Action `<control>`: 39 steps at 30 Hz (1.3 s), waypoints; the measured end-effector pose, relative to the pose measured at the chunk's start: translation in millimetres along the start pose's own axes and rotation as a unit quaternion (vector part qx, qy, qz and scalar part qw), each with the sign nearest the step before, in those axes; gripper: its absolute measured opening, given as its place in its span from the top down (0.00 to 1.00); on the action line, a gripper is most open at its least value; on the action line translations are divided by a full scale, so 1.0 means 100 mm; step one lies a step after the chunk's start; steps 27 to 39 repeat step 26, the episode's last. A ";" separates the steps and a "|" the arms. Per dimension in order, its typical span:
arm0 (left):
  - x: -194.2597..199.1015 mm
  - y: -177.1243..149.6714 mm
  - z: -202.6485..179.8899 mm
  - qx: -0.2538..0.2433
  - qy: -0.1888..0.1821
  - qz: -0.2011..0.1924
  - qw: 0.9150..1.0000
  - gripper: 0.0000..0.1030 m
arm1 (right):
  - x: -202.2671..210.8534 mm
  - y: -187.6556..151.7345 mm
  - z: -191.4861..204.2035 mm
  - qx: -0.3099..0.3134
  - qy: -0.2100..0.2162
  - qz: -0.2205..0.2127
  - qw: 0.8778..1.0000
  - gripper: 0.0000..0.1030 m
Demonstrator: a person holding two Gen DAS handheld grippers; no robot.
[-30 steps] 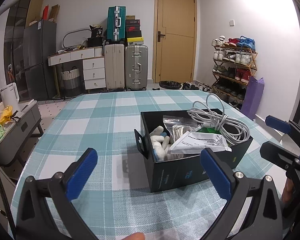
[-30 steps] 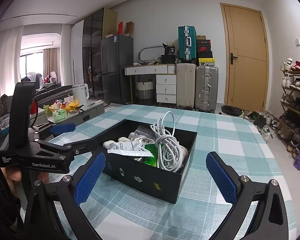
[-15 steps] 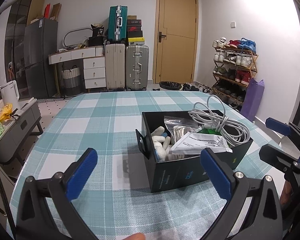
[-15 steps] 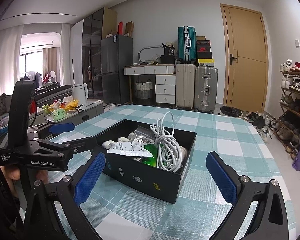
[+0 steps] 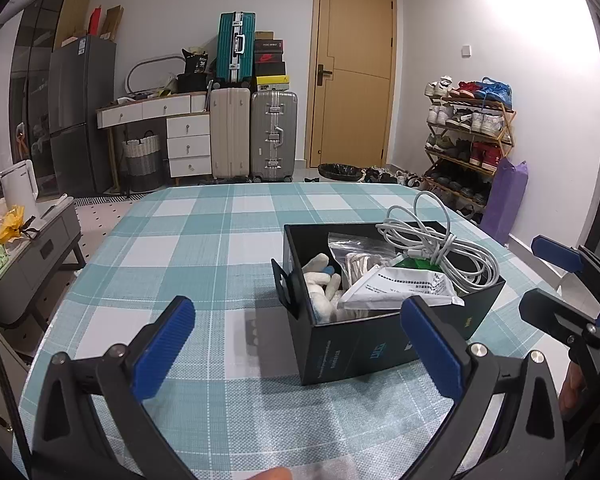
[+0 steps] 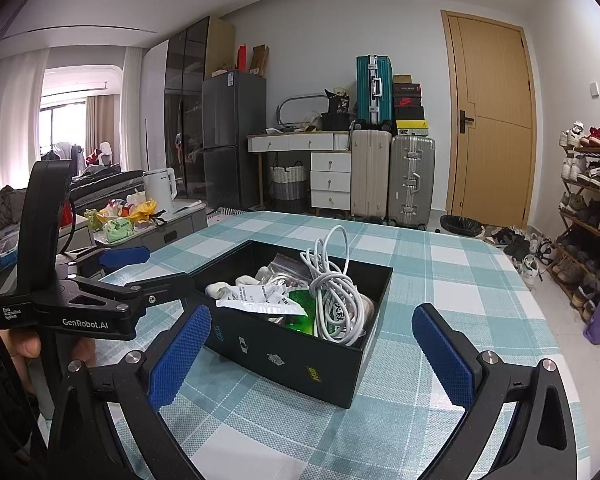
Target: Organize soft objects
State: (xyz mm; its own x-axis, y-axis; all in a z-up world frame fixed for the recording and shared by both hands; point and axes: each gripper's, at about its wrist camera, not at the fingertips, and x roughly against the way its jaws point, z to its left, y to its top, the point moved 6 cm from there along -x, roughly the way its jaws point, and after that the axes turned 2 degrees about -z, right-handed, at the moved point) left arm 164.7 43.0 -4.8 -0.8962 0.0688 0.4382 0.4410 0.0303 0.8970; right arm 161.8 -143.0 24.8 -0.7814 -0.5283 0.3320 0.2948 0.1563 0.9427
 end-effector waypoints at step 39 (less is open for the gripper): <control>0.03 0.00 -0.01 0.004 -0.002 -0.005 1.000 0.00 | 0.00 0.00 0.00 0.000 0.000 0.001 1.000 0.00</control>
